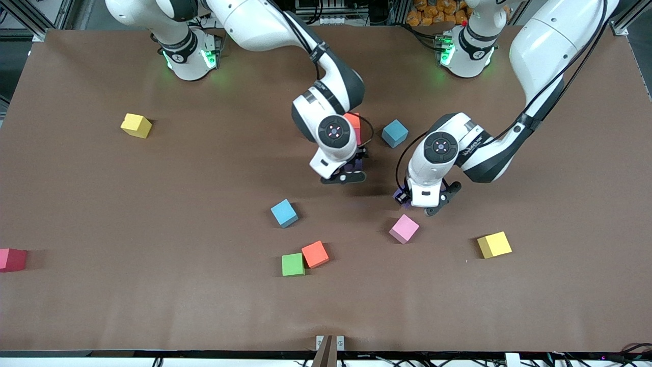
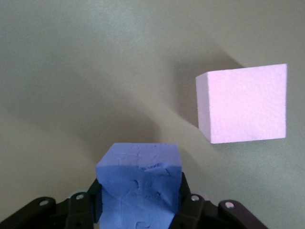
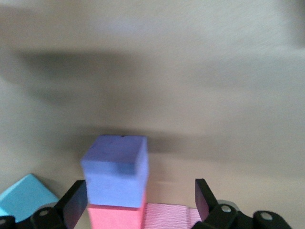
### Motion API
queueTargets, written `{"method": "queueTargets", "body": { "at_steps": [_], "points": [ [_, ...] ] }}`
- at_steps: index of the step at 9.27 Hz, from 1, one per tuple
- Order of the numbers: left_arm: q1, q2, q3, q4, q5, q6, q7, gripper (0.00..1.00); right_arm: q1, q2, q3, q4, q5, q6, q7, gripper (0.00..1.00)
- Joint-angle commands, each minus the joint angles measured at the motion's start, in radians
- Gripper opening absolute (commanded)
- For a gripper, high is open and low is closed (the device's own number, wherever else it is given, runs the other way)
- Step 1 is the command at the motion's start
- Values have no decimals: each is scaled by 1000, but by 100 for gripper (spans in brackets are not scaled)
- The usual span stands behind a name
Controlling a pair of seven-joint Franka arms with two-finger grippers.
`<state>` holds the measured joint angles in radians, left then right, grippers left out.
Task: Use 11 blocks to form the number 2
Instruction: 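Open the right gripper and reach it to the cyan cube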
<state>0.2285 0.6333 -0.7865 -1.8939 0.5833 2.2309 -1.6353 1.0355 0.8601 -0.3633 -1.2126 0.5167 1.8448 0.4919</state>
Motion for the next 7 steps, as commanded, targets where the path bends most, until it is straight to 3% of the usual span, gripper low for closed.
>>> {"method": "queueTargets", "body": {
  "at_steps": [1, 4, 6, 7],
  "points": [
    [8, -35, -45, -2, -22, -83, -101, 0, -6, -20, -100, 8, 19, -82, -178, 100],
    [9, -72, -120, -2, -89, -160, -208, 0, -31, -6, -256, 8, 11, -78, -512, 100],
    [8, -86, -195, 4, -128, -163, -326, 0, -107, 19, -275, 5, 5, 18, -729, 100],
    [-11, -81, -213, 31, -128, -163, -425, 0, -118, 33, -275, 2, -24, 96, -734, 100]
  ]
}}
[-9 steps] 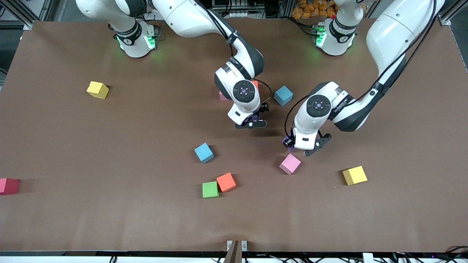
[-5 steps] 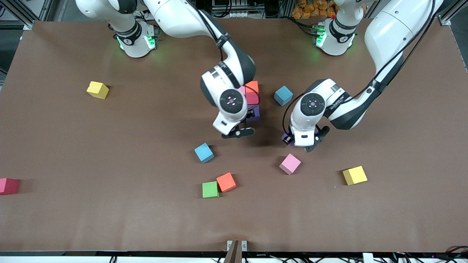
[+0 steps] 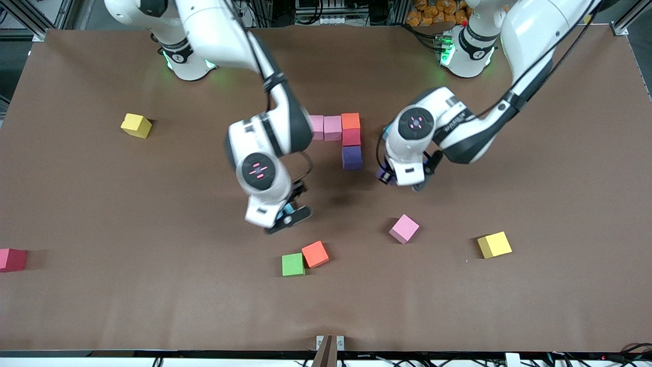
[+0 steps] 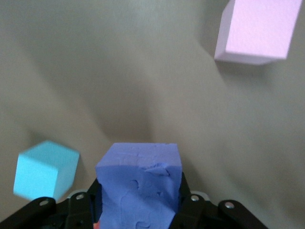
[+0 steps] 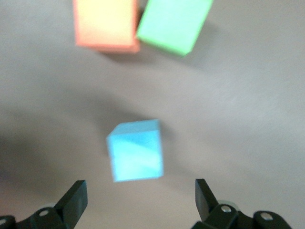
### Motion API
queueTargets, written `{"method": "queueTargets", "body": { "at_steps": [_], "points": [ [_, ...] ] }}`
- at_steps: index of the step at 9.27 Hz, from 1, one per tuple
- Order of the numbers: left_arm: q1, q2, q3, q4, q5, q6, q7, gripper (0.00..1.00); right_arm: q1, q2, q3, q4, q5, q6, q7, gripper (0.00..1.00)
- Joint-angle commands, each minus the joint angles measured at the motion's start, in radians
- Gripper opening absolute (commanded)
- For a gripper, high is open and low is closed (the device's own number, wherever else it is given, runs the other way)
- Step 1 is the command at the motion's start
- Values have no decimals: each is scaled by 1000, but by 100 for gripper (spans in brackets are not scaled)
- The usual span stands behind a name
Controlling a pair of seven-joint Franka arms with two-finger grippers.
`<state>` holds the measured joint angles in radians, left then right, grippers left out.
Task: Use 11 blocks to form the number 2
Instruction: 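Open the right gripper and reach it to the cyan cube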
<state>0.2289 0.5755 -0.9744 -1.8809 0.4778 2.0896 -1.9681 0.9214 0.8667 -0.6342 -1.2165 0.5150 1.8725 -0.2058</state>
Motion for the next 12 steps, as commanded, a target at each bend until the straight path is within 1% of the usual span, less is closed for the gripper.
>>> {"method": "queueTargets", "body": {
  "at_steps": [1, 2, 3, 4, 5, 6, 7, 8, 9, 11, 12],
  "points": [
    [-57, -14, -26, 49, -25, -22, -197, 0, -21, 41, 2, 0, -12, 109, -40, 100],
    [-92, -2, -24, 58, -27, -22, -292, 0, -13, 61, 10, -6, -15, 115, -40, 100],
    [-136, 16, -20, 87, -25, -20, -363, 0, -12, 72, 13, -8, -7, 141, -43, 100],
    [-172, 49, -11, 132, -27, -20, -427, 0, -19, 77, 57, -20, -9, 187, -47, 100],
    [-230, 82, 18, 176, -22, -20, -508, 0, -22, 77, 94, -69, -9, 254, -49, 100],
    [-308, 104, 86, 215, -30, -20, -565, 0, -21, 71, 105, -84, 12, 258, -64, 100],
    [-403, 113, 183, 262, -33, -19, -621, 0, -21, 57, 106, -84, 61, 208, -93, 100],
    [-471, 136, 253, 296, -54, -11, -656, 0, -19, 54, 105, -84, 92, 165, -127, 100],
    [-505, 159, 290, 325, -82, -10, -669, 0, -19, 52, 103, -100, 92, 163, -144, 100],
    [-516, 167, 292, 338, -85, -5, -689, 0, -21, 38, 93, -91, 91, 154, -147, 100],
    [-516, 173, 292, 348, -85, 15, -693, 0, -19, 35, 77, -87, 92, 137, -147, 100]
  ]
}}
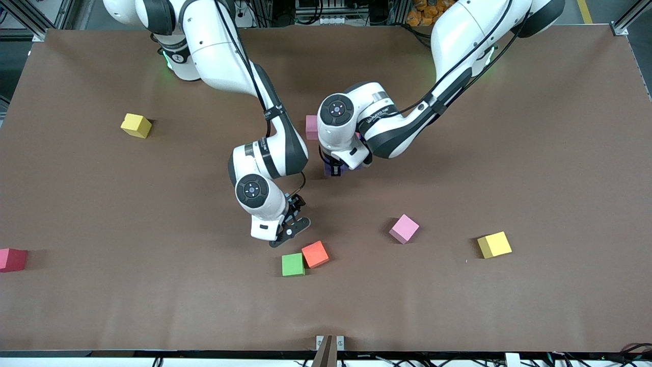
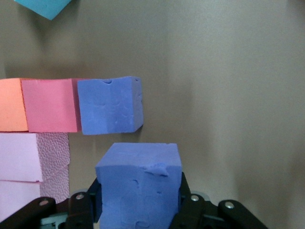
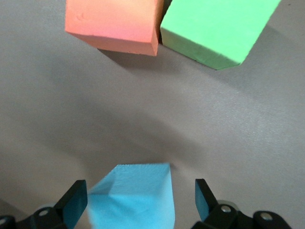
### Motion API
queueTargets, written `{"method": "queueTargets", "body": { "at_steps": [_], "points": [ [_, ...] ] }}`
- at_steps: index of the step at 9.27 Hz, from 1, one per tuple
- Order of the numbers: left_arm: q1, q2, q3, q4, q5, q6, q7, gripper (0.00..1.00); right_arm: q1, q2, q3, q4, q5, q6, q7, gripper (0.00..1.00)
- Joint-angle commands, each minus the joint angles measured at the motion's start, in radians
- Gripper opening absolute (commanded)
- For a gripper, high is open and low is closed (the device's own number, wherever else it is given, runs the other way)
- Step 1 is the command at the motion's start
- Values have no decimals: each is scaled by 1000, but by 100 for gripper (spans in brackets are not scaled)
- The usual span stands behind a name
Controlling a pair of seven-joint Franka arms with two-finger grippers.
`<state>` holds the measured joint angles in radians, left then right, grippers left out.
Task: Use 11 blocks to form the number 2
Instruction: 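Open the right gripper and reach it to the cyan cube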
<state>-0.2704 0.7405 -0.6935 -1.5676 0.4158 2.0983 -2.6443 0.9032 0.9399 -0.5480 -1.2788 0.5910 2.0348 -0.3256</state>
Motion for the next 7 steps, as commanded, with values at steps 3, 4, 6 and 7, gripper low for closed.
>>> {"method": "queueTargets", "body": {
  "at_steps": [3, 4, 6, 7],
  "points": [
    [-56, 29, 38, 41, -22, 54, -60, 0, 3, -44, -6, -36, 18, -48, -32, 100],
    [-75, 31, 51, 40, -29, 54, -65, 0, 5, -40, -4, -39, 18, -53, -50, 100],
    [-75, 34, 51, 32, -37, 55, -65, 0, 8, -38, -3, -69, 18, -53, -84, 100],
    [-73, 34, 52, 28, -38, 55, -65, 0, 8, -36, -1, -71, 21, -54, -86, 100]
  ]
}}
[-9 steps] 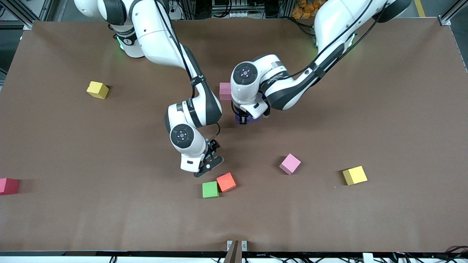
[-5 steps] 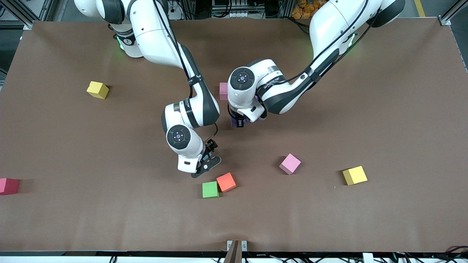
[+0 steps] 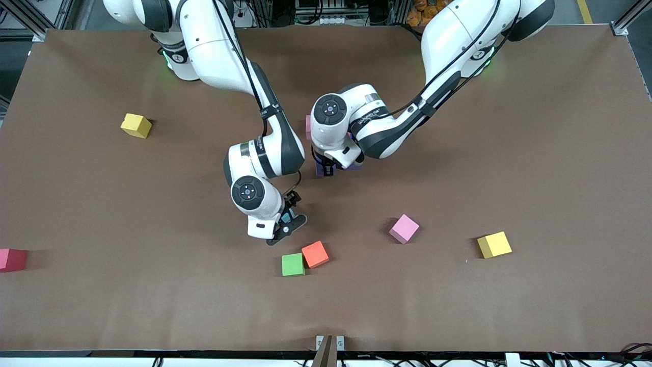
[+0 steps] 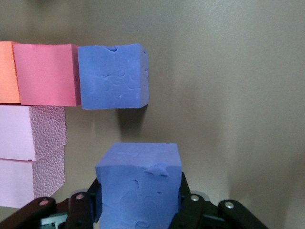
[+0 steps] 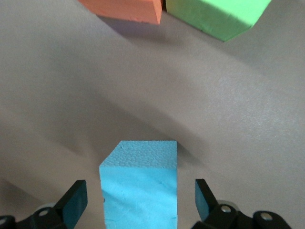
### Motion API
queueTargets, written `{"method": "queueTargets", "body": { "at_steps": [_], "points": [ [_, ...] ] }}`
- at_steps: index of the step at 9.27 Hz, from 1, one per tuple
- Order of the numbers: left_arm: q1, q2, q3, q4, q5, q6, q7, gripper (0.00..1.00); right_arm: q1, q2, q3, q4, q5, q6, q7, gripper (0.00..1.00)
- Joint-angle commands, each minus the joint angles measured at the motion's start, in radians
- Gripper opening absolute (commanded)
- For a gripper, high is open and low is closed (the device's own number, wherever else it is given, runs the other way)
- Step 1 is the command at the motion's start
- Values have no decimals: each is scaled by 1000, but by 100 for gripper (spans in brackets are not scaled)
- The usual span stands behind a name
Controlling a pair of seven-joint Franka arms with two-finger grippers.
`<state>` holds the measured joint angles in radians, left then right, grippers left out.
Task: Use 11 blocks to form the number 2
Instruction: 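Open the right gripper and reach it to the cyan cube, then stack the left gripper's purple cube on purple while the right grasps cyan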
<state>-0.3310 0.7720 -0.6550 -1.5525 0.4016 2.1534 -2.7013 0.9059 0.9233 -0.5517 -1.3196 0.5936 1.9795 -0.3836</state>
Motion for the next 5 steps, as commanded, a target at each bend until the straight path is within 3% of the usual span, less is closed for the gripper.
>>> {"method": "queueTargets", "body": {
  "at_steps": [1, 3, 4, 5],
  "points": [
    [-13, 4, 14, 8, -24, 0, -9, 0, 7, -18, 6, -36, 18, 2, -28, 100],
    [-7, 0, 14, -21, -24, 9, -11, 0, 7, -17, 18, -46, 20, 13, -28, 100],
    [-6, 0, 14, -30, -23, 13, -11, 0, 5, -17, 18, -46, 20, 15, -28, 91],
    [-6, -3, 14, -53, -23, 29, -11, 0, 5, -17, 18, -46, 20, 15, -28, 60]
  ]
}}
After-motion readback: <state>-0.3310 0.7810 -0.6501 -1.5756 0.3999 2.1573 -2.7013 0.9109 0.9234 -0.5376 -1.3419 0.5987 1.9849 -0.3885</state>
